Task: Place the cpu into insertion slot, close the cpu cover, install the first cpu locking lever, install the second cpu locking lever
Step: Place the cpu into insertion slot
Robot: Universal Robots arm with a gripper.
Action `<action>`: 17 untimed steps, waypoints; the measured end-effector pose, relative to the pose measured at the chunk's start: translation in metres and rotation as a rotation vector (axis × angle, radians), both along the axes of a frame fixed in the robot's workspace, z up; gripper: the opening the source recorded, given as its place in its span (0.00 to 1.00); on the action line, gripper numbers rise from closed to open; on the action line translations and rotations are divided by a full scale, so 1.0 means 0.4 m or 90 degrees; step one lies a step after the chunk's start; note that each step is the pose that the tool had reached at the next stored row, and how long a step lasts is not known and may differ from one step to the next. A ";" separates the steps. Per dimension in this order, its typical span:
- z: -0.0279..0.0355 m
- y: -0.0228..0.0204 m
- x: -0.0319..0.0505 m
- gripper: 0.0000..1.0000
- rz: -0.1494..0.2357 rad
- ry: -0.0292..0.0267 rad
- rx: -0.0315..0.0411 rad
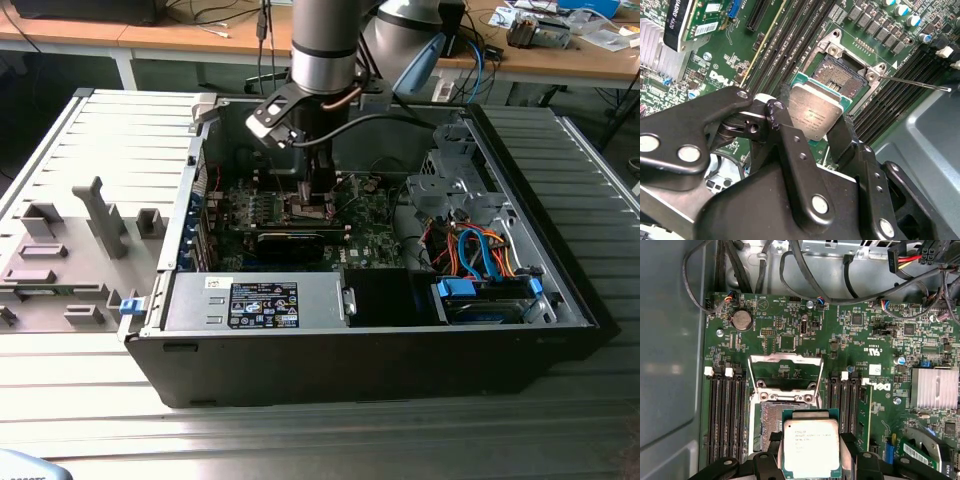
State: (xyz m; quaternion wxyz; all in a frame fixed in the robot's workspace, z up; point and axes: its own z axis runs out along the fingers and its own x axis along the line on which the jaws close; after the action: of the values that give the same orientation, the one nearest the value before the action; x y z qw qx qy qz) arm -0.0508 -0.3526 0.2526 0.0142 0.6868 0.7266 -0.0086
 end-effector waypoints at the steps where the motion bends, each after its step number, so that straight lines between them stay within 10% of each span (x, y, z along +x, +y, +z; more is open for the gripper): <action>1: 0.000 0.000 -0.001 0.54 0.000 0.0000 0.0000; 17: -0.004 0.000 -0.009 0.54 0.000 0.0000 0.0000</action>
State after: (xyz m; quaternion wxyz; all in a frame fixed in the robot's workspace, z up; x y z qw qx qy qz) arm -0.0545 -0.3526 0.2511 0.0142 0.6868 0.7266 -0.0085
